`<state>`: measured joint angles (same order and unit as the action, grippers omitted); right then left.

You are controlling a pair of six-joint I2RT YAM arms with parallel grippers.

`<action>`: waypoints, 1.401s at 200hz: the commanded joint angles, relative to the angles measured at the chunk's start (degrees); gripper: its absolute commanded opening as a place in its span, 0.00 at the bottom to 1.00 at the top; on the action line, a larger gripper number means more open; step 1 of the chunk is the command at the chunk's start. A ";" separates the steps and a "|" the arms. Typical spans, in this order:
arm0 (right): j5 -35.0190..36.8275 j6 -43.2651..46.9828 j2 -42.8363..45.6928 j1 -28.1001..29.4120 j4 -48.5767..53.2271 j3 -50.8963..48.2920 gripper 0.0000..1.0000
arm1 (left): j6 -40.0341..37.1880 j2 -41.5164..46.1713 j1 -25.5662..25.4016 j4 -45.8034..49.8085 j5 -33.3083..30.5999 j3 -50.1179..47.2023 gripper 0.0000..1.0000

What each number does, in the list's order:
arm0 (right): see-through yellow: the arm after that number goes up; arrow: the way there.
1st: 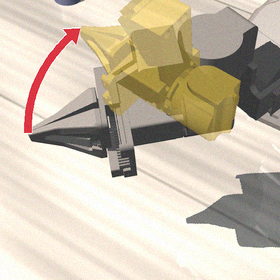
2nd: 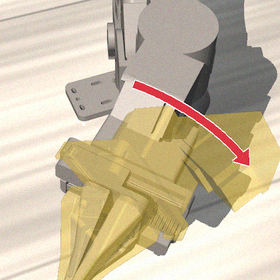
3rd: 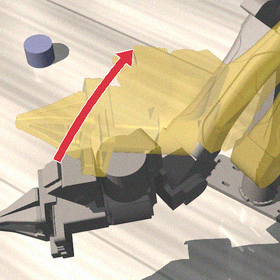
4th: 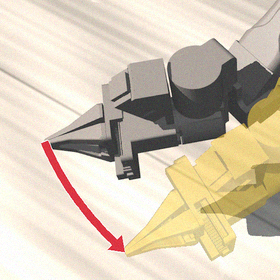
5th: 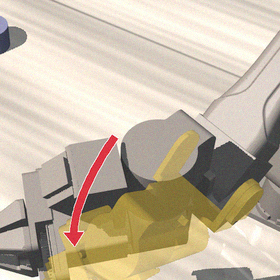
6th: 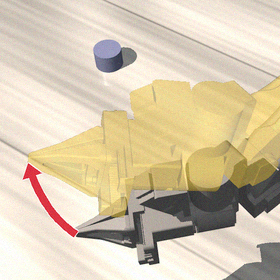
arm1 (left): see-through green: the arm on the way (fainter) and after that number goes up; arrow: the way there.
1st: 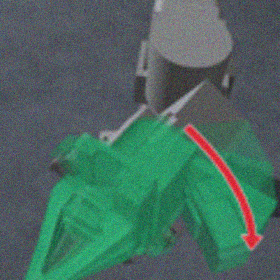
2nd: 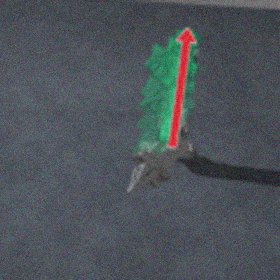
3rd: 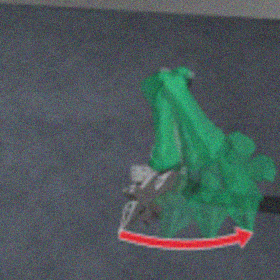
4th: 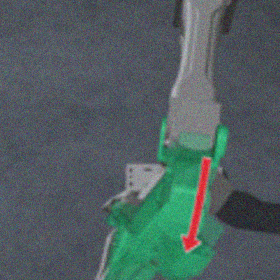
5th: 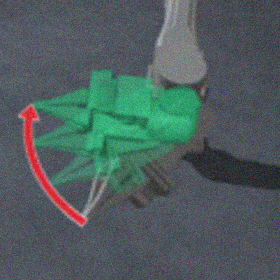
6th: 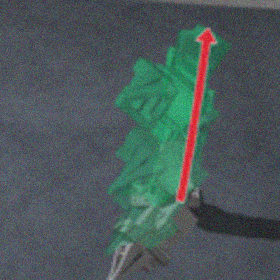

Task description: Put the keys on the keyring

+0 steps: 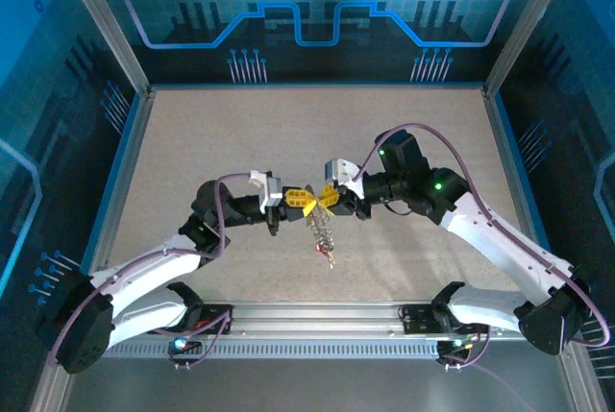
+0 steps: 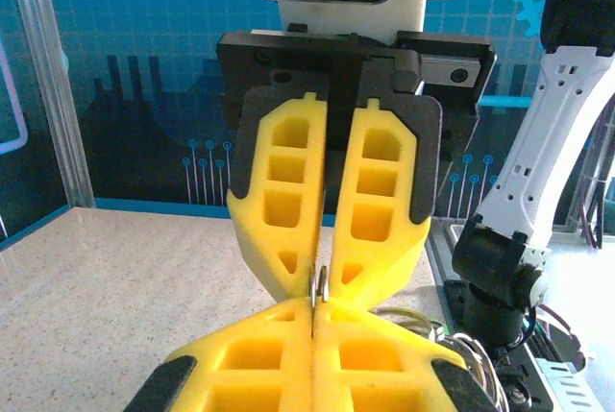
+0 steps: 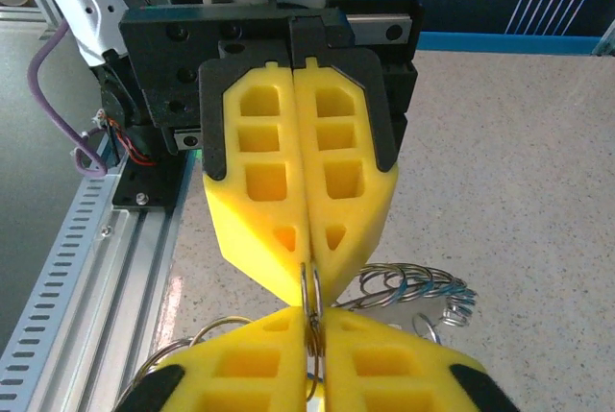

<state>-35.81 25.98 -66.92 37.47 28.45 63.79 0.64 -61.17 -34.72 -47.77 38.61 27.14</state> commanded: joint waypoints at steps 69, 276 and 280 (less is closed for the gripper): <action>4.40 6.06 -1.55 -0.32 7.99 3.61 0.00 | -8.32 5.23 -0.45 15.07 -3.64 0.42 0.23; 17.53 13.10 -9.15 7.36 19.34 12.72 0.00 | -10.88 -2.28 -1.14 30.87 1.02 11.13 0.08; 17.33 13.03 -9.09 7.42 19.03 12.61 0.00 | -11.32 -2.27 -1.16 31.38 0.90 11.30 0.04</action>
<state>-17.12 38.72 -75.68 43.86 47.29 74.22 -8.12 -62.85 -35.20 -18.70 38.61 36.01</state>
